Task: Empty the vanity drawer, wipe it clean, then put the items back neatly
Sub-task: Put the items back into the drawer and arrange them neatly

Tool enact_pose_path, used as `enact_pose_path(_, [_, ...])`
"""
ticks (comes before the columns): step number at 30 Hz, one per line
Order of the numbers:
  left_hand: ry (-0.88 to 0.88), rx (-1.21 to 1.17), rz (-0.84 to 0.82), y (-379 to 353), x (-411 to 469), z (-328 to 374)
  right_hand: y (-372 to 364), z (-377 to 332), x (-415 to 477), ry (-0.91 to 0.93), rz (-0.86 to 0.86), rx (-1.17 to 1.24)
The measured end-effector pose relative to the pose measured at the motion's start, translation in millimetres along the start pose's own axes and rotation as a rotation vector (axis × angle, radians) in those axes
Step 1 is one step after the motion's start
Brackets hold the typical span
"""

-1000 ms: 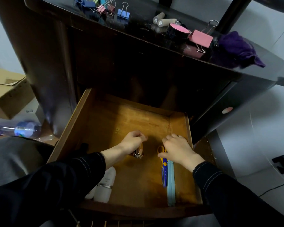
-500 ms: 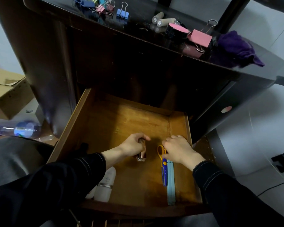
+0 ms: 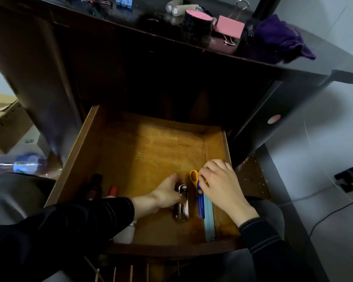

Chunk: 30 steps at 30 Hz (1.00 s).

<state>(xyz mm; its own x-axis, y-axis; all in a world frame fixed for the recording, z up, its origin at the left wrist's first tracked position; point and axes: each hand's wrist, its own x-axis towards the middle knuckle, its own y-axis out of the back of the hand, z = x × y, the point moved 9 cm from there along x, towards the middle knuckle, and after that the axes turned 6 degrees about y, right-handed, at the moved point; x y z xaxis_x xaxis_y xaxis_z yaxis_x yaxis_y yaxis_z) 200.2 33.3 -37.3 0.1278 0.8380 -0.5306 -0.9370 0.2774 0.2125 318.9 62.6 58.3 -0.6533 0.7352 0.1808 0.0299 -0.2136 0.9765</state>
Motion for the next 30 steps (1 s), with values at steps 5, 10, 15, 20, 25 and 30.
enact_pose_path(5, [-0.108,0.117,-0.033,-17.4,4.6,6.5,-3.4,-1.4,-0.4,-0.002,-0.032,-0.055])
enact_pose_path(10, [-0.195,0.447,0.032,-20.8,12.8,8.2,-2.6,0.0,-0.6,-0.016,-0.011,-0.034])
enact_pose_path(15, [-0.211,0.556,0.031,-25.2,12.1,1.0,0.5,-2.0,-1.3,-0.006,0.01,-0.039])
enact_pose_path(20, [-0.252,0.604,0.028,-35.6,4.8,0.9,-0.6,-3.5,-1.6,0.002,-0.003,-0.049])
enact_pose_path(25, [-0.258,0.645,-0.021,-40.5,1.3,-0.6,-1.0,-3.6,-1.5,0.005,-0.012,-0.049])
enact_pose_path(30, [-0.2,0.597,0.038,-33.3,4.8,-4.2,-0.5,-4.2,-1.4,0.004,-0.015,-0.045])
